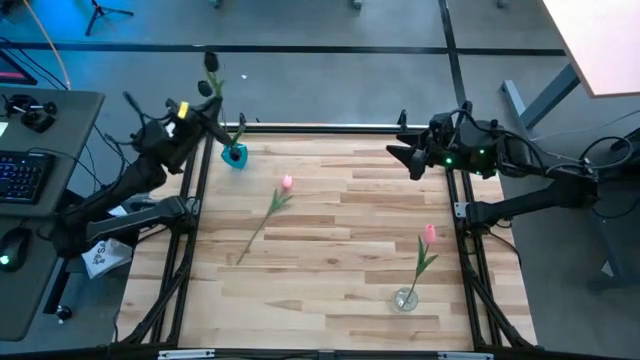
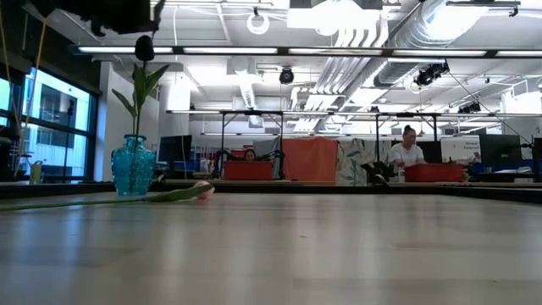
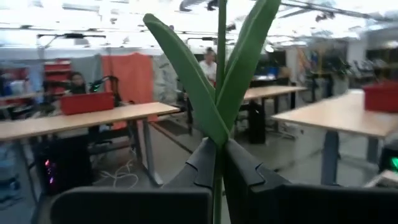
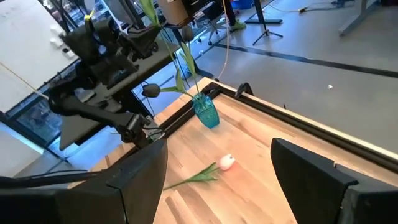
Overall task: Sort flowers into vase by color
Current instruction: Put the black flower into the blue vase
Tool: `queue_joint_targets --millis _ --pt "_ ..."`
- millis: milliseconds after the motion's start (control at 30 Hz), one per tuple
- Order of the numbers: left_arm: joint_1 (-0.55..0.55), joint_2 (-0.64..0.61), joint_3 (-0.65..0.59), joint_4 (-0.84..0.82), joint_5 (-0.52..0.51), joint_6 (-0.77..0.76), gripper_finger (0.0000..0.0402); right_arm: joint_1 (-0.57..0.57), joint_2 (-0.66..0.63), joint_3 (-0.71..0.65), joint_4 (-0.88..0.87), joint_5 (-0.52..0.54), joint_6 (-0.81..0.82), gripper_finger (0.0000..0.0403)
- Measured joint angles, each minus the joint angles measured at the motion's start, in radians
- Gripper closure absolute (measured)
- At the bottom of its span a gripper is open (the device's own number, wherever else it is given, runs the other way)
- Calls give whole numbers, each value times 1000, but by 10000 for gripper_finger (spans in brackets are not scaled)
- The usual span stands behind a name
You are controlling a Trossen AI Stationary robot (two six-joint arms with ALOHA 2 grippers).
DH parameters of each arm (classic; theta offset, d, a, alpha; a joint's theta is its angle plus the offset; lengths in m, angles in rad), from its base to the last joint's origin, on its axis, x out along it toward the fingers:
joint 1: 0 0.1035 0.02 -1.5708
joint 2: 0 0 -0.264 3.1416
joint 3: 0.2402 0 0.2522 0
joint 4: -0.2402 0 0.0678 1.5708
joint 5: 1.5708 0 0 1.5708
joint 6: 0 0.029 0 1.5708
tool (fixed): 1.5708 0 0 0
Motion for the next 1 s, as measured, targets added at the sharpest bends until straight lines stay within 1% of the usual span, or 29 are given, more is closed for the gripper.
queue_joint_targets --millis 200,300,400,500,633,733,867,1000 --pt "51 -120 -131 12 -17 -25 401 0 0 0 0 -1 6 122" --pt "70 -144 -186 21 -21 -44 401 0 0 0 1 -1 5 122" --pt "89 -144 -242 92 -10 -110 401 0 4 0 1 0 4 122" --pt "98 -136 -277 200 9 -137 401 0 14 0 1 -1 4 122" --pt "102 -137 -287 259 17 -90 401 1 37 0 2 -16 5 122" --pt "102 -137 -287 243 17 -39 401 1 60 0 1 -26 3 122" --pt "102 -127 -287 193 14 -44 401 1 96 0 1 -27 1 122" --pt "102 -89 -287 189 -8 -43 401 1 131 0 1 -27 -7 122"
